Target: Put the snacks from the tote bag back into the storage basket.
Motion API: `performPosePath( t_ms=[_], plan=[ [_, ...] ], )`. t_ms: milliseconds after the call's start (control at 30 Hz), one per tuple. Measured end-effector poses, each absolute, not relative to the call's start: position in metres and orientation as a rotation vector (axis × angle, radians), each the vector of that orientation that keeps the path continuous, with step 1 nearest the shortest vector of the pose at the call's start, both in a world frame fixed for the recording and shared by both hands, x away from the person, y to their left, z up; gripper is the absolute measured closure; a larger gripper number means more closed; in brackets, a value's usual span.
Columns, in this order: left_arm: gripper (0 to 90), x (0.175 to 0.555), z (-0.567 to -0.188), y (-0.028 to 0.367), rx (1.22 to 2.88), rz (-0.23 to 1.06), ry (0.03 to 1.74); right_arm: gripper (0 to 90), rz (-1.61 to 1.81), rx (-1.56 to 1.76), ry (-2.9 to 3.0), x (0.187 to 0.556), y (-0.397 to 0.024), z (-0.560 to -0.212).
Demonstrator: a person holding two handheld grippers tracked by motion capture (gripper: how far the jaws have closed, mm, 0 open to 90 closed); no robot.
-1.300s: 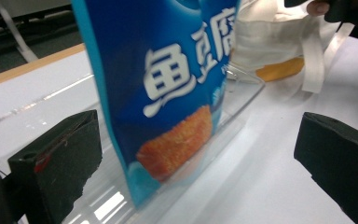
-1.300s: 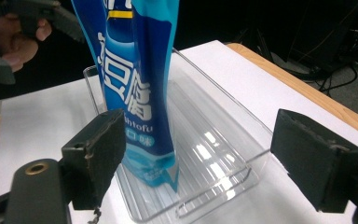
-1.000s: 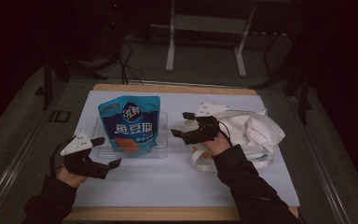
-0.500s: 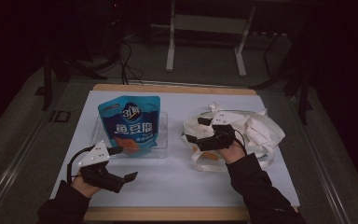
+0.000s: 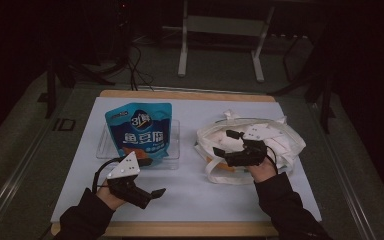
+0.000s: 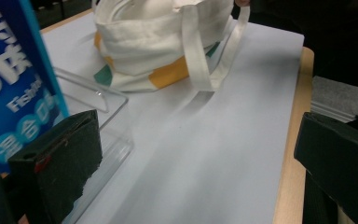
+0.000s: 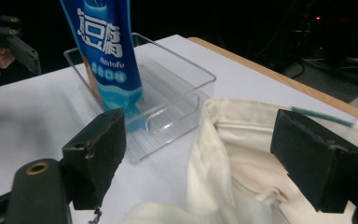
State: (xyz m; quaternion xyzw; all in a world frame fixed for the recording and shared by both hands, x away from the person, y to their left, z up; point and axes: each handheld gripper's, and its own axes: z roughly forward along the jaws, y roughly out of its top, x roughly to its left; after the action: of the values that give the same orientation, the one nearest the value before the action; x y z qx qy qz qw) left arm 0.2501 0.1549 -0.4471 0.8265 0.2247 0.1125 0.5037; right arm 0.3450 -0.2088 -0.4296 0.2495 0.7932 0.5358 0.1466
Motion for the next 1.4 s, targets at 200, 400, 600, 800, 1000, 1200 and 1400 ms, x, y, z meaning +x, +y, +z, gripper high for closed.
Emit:
performPosePath(
  t_ms=[200,400,600,800,1000,1200,1400],
  plan=[
    [1.1,0.253,-0.444,0.144,1.996,0.264,0.510,18.0,1.517,0.724,2.279,0.334,-0.219,-0.434],
    [1.1,0.257,-0.446,0.135,2.001,0.250,0.496,18.2,1.518,0.735,2.266,0.323,-0.231,-0.435],
    [1.1,0.259,-0.449,0.129,2.013,0.253,0.488,17.8,1.506,0.752,2.231,0.312,-0.244,-0.437],
    [1.1,0.261,-0.455,0.124,2.020,0.244,0.482,16.5,1.487,0.785,2.190,0.303,-0.256,-0.441],
    [1.1,0.262,-0.460,0.121,2.025,0.267,0.483,15.3,1.444,0.786,2.176,0.299,-0.266,-0.445],
    [1.1,0.261,-0.466,0.120,2.036,0.273,0.481,15.1,1.438,0.766,2.165,0.291,-0.272,-0.449],
    [1.1,0.260,-0.470,0.120,2.044,0.277,0.480,15.1,1.438,0.743,2.138,0.289,-0.276,-0.452]
  ],
)
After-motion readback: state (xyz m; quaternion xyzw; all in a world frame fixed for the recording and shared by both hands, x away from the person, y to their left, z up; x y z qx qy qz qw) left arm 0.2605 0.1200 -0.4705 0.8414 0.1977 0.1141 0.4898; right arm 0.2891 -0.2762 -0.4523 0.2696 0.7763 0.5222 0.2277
